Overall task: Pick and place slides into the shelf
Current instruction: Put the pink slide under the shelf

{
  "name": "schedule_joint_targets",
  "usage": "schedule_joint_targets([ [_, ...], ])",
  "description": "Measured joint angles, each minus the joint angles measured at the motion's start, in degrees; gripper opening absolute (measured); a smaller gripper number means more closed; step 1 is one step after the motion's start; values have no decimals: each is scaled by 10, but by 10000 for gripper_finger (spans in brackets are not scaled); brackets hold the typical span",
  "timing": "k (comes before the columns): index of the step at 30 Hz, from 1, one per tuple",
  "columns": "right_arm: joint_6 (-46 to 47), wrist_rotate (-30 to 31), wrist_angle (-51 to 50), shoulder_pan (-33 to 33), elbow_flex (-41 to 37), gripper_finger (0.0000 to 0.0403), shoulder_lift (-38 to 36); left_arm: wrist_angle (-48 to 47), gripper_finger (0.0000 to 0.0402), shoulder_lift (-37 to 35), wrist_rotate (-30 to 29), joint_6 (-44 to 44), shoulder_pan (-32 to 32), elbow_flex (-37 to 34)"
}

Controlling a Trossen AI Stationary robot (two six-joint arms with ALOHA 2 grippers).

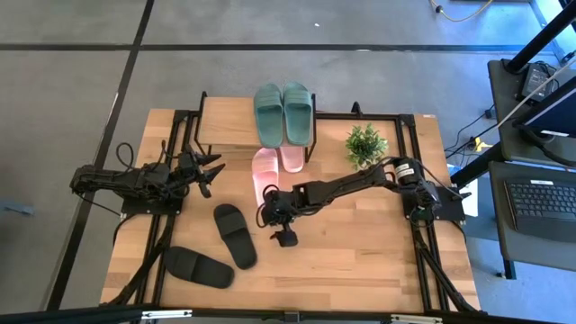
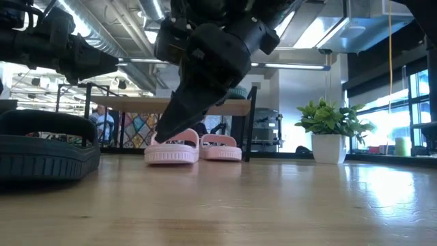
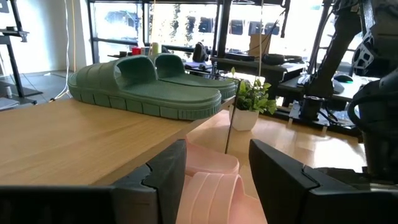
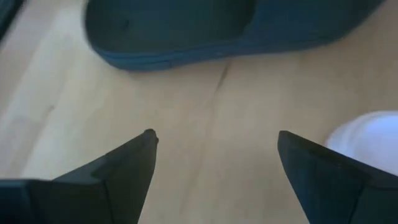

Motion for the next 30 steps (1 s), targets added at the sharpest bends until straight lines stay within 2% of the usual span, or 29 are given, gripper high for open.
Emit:
schedule_joint_targets([
  [4,-2,30,-1,-1,0,331,0,0,169,0,0,0,0,0],
  [20,-2,33,-7,-8,0,331,0,0,169,0,0,0,0,0],
  [30,-6,32,15,0,-1,331,31,0,169,0,0,2,0,0],
])
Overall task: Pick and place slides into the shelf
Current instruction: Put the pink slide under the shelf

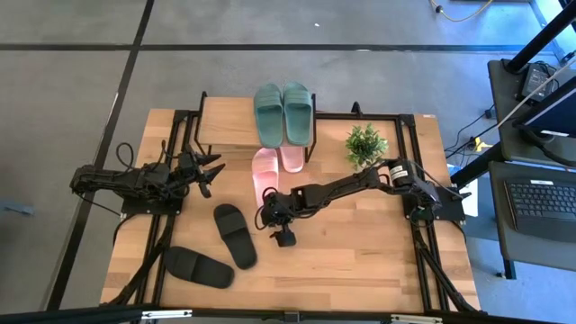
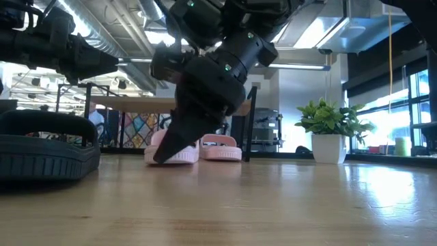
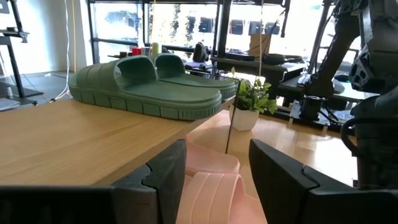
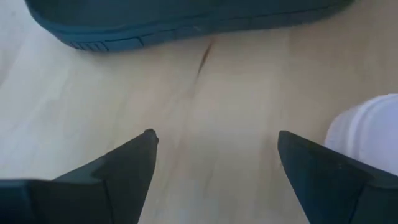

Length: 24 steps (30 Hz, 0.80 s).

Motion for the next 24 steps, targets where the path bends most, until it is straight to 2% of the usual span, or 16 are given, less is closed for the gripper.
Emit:
schedule_joint_targets([
  [4,3,1,0,-1,1,331,0,0,169,0,0,0,0,0],
  [11,6,72,4,-12,1,331,0,0,169,0,0,0,0,0],
  [24,0,74,19,-74,1,331,0,0,169,0,0,0,0,0],
])
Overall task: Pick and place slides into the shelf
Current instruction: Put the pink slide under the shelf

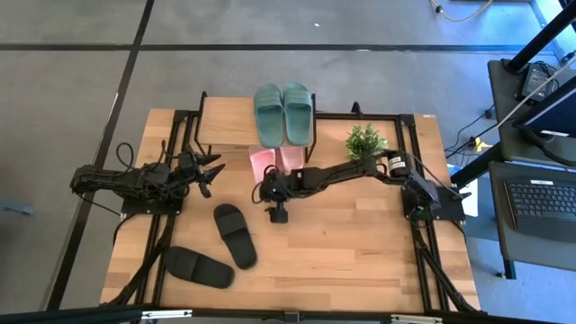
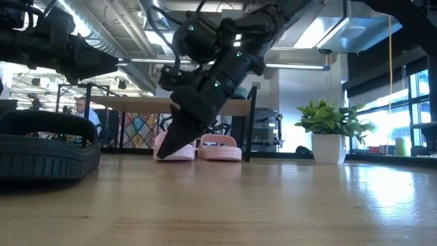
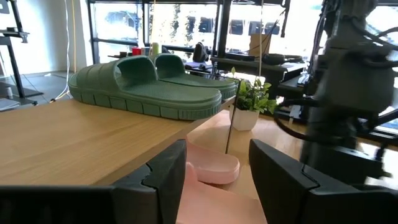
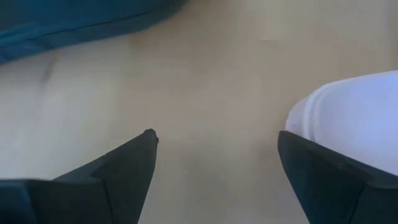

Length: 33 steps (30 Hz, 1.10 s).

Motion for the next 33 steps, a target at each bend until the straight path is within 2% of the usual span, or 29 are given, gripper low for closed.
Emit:
schedule_joint_targets([
  [8,-11,0,26,-34,1,331,16,0,169,0,0,0,0,0],
  [16,-14,0,27,-35,1,331,21,0,169,0,0,0,0,0],
  [21,-25,2,-24,-21,1,331,-20,0,169,0,0,-1,0,0],
  [26,-14,5,-147,0,1,331,-82,0,169,0,0,-1,0,0],
  [29,2,50,-207,17,-4,331,-129,0,169,1,1,-4,-1,0],
  [33,36,134,-205,37,-83,331,-204,0,169,22,3,-2,-9,0],
])
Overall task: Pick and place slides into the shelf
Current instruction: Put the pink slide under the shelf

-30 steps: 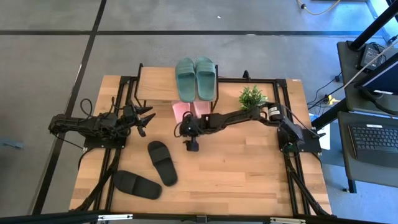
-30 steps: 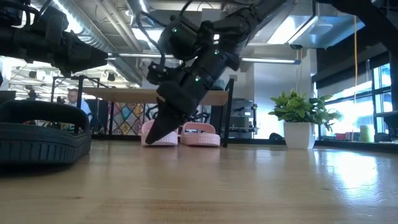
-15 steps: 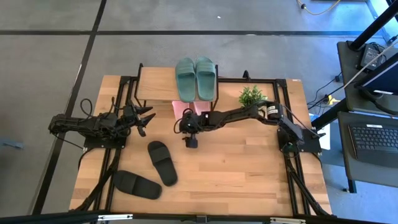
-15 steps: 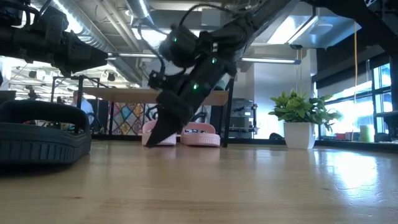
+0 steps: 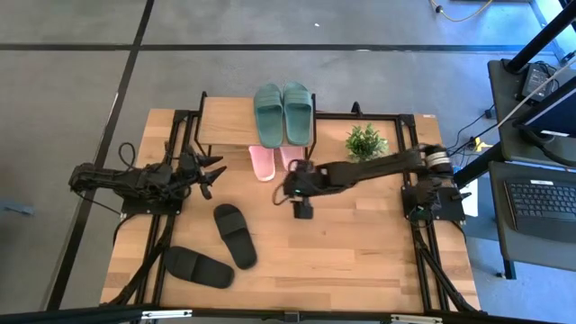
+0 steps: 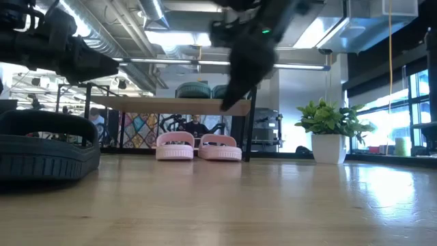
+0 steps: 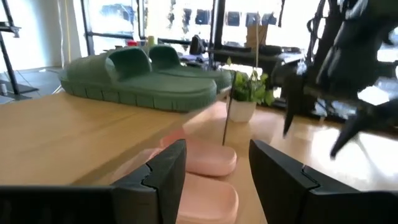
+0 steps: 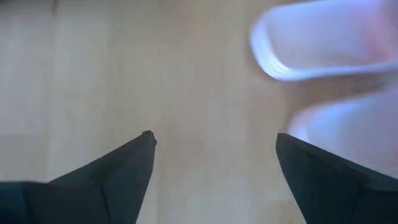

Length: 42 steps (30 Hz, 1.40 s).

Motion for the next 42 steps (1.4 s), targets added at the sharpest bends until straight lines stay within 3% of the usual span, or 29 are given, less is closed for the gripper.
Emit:
schedule_joint_targets([
  [6,39,11,137,10,-167,331,-124,-1,156,83,-16,-22,-2,0],
  [11,43,11,244,10,-243,331,-175,-7,121,175,-52,-80,14,26],
  [24,26,11,240,10,-253,331,-182,-46,7,469,9,-95,61,174],
  [31,27,11,200,12,-253,331,-182,-139,1,608,12,-179,123,250],
  [42,14,11,173,14,-253,331,-182,-110,0,778,11,-198,129,302],
])
